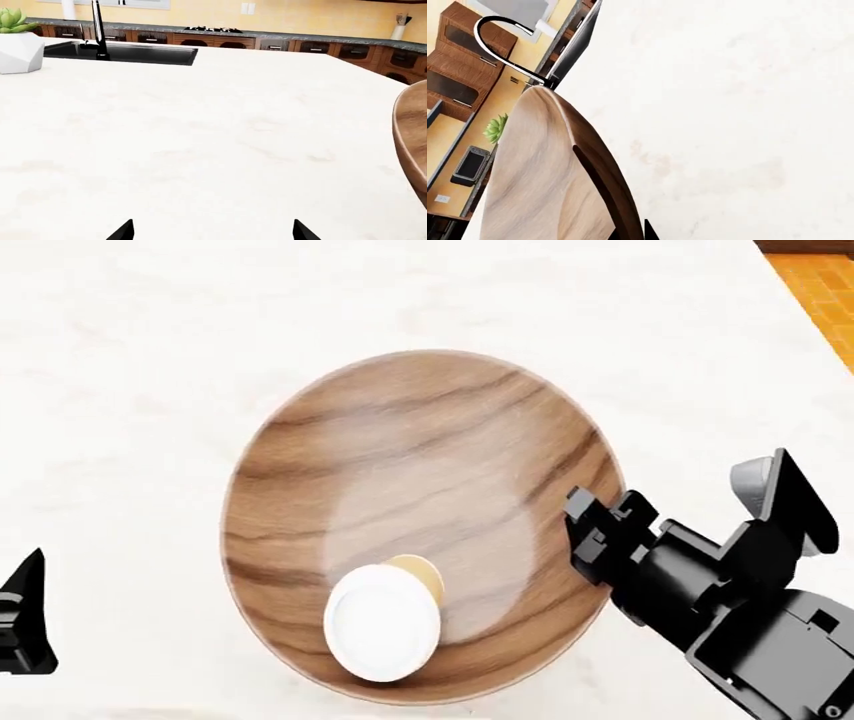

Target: Place the cup inside the bowl on the dining table and move the bowl to any counter.

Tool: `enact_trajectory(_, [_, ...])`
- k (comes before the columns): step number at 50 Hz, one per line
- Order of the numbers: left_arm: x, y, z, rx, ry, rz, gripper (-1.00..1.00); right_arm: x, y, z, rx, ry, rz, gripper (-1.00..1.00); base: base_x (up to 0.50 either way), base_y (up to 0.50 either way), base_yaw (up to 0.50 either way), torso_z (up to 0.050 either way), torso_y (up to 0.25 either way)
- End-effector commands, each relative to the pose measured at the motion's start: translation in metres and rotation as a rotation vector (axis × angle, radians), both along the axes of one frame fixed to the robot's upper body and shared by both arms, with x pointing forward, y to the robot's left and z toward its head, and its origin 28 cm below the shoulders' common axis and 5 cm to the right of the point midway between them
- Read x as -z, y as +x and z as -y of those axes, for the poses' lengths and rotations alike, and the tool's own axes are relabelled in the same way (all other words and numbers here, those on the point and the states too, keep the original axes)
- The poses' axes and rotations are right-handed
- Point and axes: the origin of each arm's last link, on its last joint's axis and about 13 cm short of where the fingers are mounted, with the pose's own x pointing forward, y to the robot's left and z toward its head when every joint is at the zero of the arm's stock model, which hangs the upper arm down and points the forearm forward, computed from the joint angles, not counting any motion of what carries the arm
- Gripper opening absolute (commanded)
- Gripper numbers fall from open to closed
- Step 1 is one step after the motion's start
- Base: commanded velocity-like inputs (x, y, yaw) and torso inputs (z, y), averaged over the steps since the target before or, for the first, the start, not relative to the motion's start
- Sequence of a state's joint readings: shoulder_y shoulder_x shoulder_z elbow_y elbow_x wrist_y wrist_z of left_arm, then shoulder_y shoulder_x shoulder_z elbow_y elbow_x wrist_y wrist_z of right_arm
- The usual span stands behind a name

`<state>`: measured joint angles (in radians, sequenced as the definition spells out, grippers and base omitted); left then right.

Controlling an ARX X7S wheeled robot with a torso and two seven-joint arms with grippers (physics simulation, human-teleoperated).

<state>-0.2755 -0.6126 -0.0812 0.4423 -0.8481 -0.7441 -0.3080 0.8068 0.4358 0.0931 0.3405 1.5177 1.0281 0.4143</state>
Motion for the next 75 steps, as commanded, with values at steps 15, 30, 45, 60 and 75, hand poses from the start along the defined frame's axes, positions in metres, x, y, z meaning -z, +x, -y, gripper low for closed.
enact_trajectory(15, [-0.0001, 0.0, 0.001, 0.002, -0.001, 0.0, 1.0, -0.0025, -0.0034, 0.004, 0.004, 0.047, 0.027, -1.0, -0.16, -0.5, 0.0, 0.0, 0.0])
enact_trajectory(30, [0.0007, -0.0004, 0.0013, 0.003, -0.004, 0.001, 1.0, -0.0013, -0.0026, 0.0062, 0.039, 0.055, 0.044, -1.0, -0.03, -0.5, 0.0, 0.0, 0.0])
enact_trajectory(45, [-0.0017, -0.0004, 0.0013, 0.006, 0.0, 0.004, 1.0, 0.0012, -0.0023, 0.0062, 0.035, 0.059, 0.036, -1.0, 0.0, -0.5, 0.0, 0.0, 0.0])
enact_trajectory(60, [-0.0005, -0.0003, 0.002, 0.007, -0.001, 0.002, 1.0, 0.0019, -0.0028, 0.009, 0.059, 0.075, 0.062, -1.0, 0.0, -0.5, 0.0, 0.0, 0.001])
enact_trajectory(75, [0.0002, -0.0001, 0.0028, 0.006, -0.002, 0.002, 1.0, 0.0017, -0.0043, 0.0115, 0.08, 0.098, 0.078, -1.0, 0.1, -0.5, 0.0, 0.0, 0.001])
